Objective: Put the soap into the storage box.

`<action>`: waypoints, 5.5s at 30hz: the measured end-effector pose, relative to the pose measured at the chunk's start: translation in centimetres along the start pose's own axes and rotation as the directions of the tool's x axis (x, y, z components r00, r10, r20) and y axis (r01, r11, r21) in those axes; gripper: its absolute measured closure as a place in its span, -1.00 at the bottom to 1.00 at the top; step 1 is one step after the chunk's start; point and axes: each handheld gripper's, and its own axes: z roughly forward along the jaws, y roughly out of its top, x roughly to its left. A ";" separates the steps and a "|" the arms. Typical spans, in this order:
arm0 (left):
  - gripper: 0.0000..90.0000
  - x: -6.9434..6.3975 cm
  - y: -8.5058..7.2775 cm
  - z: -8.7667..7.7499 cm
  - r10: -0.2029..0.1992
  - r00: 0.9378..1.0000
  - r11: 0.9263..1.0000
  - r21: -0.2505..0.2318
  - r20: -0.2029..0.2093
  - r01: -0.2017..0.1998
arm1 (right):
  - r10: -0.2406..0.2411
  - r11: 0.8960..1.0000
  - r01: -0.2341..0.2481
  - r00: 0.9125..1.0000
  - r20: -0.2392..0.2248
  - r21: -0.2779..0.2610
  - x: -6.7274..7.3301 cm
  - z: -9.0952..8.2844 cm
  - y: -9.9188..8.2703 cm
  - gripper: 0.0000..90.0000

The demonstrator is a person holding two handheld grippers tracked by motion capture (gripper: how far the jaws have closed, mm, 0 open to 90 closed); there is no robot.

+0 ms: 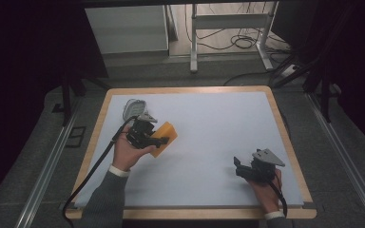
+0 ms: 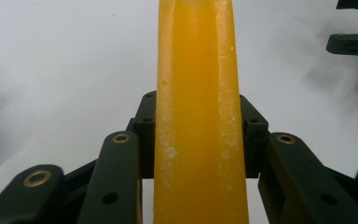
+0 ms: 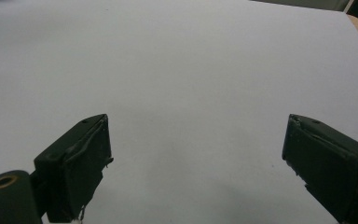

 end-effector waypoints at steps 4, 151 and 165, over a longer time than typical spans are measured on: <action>0.36 0.3 0.1 -0.2 -0.007 1.000 1.000 0.000 -0.008 0.007 | 0.000 1.000 0.000 1.000 0.000 0.000 0.0 0.0 0.0 -0.82; 0.36 14.2 4.0 -0.7 -0.301 0.940 0.954 -0.061 -0.163 0.295 | 0.001 1.000 -0.001 1.000 0.013 0.003 0.0 0.0 0.0 -0.82; 0.36 16.4 4.3 0.9 -0.316 0.922 0.947 -0.022 -0.223 0.319 | -0.002 1.000 0.002 1.000 0.014 0.003 0.0 0.0 0.0 -0.82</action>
